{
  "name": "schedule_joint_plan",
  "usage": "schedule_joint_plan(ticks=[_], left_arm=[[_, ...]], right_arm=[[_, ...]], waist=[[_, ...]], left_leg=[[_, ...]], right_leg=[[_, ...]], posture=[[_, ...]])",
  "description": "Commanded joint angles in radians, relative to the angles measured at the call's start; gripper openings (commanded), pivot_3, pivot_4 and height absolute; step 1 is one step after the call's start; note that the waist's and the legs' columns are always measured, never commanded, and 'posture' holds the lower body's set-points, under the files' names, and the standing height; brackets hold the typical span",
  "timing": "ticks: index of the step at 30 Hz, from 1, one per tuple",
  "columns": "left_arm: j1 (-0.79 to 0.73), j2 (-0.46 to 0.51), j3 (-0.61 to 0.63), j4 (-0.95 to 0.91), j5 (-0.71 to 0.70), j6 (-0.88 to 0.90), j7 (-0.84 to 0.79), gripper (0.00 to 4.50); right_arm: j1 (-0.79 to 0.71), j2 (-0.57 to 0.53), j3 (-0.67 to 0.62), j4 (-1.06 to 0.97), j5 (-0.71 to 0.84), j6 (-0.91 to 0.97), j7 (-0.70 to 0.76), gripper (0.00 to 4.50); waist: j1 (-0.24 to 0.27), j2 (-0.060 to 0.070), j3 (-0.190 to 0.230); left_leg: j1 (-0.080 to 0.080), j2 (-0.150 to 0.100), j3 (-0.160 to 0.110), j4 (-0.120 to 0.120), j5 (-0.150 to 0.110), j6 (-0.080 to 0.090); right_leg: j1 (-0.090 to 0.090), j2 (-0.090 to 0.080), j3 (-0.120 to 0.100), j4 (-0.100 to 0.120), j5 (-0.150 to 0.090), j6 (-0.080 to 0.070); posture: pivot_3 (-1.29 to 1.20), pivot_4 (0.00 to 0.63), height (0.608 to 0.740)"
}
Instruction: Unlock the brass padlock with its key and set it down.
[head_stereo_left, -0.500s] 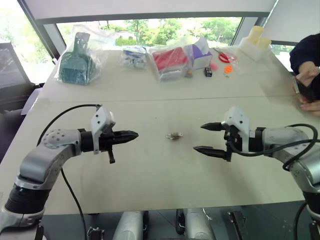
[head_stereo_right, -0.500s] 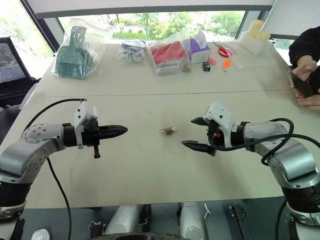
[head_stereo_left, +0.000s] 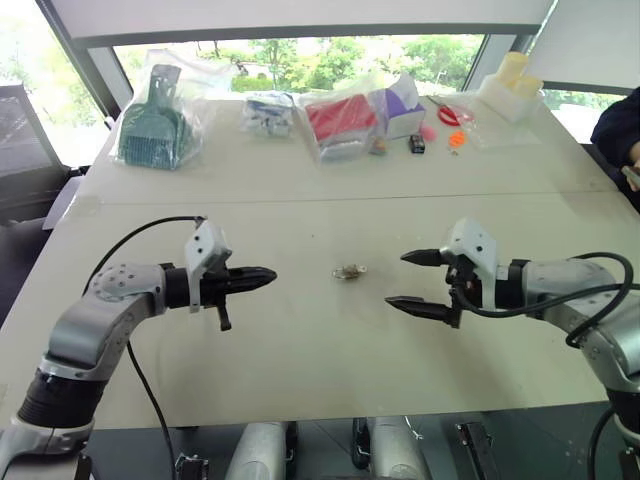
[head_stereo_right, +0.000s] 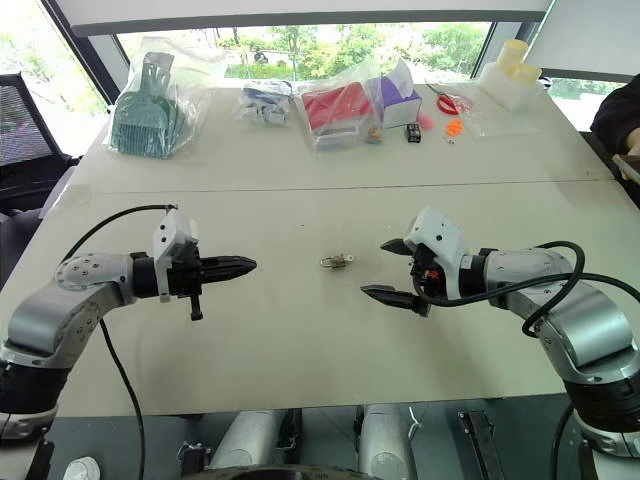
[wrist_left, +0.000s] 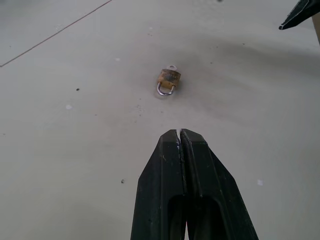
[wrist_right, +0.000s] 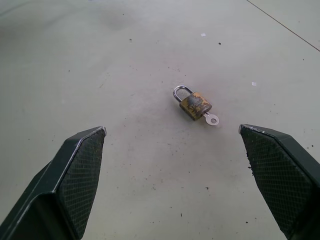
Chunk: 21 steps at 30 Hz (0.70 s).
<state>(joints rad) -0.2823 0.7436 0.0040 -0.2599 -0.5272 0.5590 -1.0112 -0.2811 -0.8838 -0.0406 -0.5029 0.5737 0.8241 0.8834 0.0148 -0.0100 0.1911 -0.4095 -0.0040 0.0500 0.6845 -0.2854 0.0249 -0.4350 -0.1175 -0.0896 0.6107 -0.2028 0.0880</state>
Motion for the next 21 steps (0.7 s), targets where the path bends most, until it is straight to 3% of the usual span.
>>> schedule_joint_plan(ticks=[1,7,17,21], left_arm=[[-0.017,-0.007,-0.008,0.028,0.031,-0.059,-0.019,0.0],[-0.084,-0.037,-0.028,0.089,0.05,-0.094,-0.042,0.0],[-0.24,-0.109,-0.124,0.209,0.108,-0.139,-0.11,0.0],[-0.294,-0.165,-0.224,0.355,0.223,-0.268,-0.15,1.32]], right_arm=[[0.007,-0.007,-0.041,-0.058,0.029,0.014,-0.016,4.43],[0.005,-0.013,-0.062,-0.071,0.048,0.034,-0.029,4.43],[-0.085,-0.008,0.012,-0.001,0.016,-0.003,0.014,4.43],[-0.113,-0.002,0.041,0.024,-0.003,-0.026,0.025,4.5]], waist=[[0.0,0.0,0.0],[0.001,0.0,0.0],[0.002,0.0,0.0],[0.0,0.0,0.0]], left_leg=[[0.0,0.0,0.0,0.0,0.0,0.0],[0.0,0.0,0.0,0.0,0.0,0.0],[0.0,0.0,0.0,0.0,0.0,0.0],[0.0,-0.001,0.001,0.001,0.0,0.0]], right_leg=[[0.0,0.0,0.0,0.0,0.0,0.0],[0.0,0.0,0.0,0.0,0.0,0.0],[0.0,0.0,0.0,0.0,0.002,0.003],[0.001,0.001,0.0,0.0,0.002,0.003]], posture=[[0.0,0.15,0.74],[0.0,0.15,0.74],[0.0,0.15,0.74],[0.0,0.15,0.74]])
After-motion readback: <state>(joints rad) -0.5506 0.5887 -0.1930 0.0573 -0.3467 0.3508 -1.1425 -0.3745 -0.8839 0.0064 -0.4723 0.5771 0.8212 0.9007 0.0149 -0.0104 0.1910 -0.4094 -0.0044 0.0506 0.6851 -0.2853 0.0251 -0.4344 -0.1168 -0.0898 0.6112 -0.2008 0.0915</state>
